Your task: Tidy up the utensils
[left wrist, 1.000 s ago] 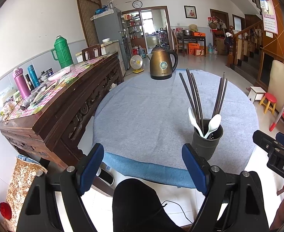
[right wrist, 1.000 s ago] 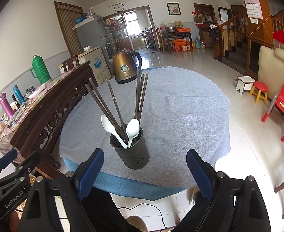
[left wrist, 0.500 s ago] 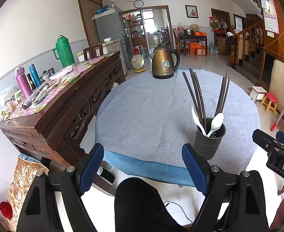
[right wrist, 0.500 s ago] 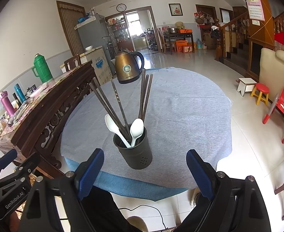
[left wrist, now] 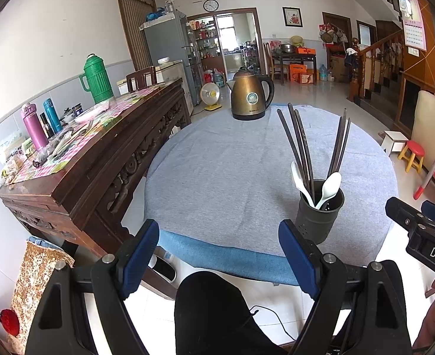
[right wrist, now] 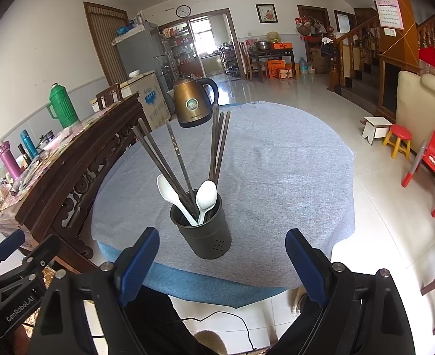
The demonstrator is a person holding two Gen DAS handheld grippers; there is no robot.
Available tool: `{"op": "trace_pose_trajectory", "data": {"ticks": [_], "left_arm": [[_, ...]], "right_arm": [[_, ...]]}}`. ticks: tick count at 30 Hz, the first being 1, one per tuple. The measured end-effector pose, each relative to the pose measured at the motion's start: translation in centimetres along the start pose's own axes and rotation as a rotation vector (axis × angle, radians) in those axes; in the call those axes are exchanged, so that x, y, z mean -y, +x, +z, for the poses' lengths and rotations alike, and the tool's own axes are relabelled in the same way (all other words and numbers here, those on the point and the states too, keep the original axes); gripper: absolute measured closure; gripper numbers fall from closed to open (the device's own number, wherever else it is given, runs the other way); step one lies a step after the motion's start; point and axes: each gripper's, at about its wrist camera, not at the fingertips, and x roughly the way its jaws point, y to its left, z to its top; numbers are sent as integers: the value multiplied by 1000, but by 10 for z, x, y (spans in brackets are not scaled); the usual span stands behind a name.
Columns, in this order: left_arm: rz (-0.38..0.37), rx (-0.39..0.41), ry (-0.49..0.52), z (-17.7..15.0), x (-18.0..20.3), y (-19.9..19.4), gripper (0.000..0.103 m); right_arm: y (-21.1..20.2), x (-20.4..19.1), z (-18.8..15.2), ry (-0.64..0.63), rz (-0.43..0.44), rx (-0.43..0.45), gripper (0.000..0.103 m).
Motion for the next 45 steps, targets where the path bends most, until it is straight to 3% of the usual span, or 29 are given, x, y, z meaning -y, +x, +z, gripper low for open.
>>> {"op": "trace_pose_trajectory", "data": {"ticks": [13,22,45], "left_arm": [[-1,-3,4,2,0,1,20],[-2,8,-2,3,-2,-1,20],[2,2,-3,0,-3,1,20]], "right_arm": [[-5,0,1,-3,-7,31,13],[-25,-8,2,-63,-35,150,14],[-32,-10,-11,-122,-50,182,14]]}}
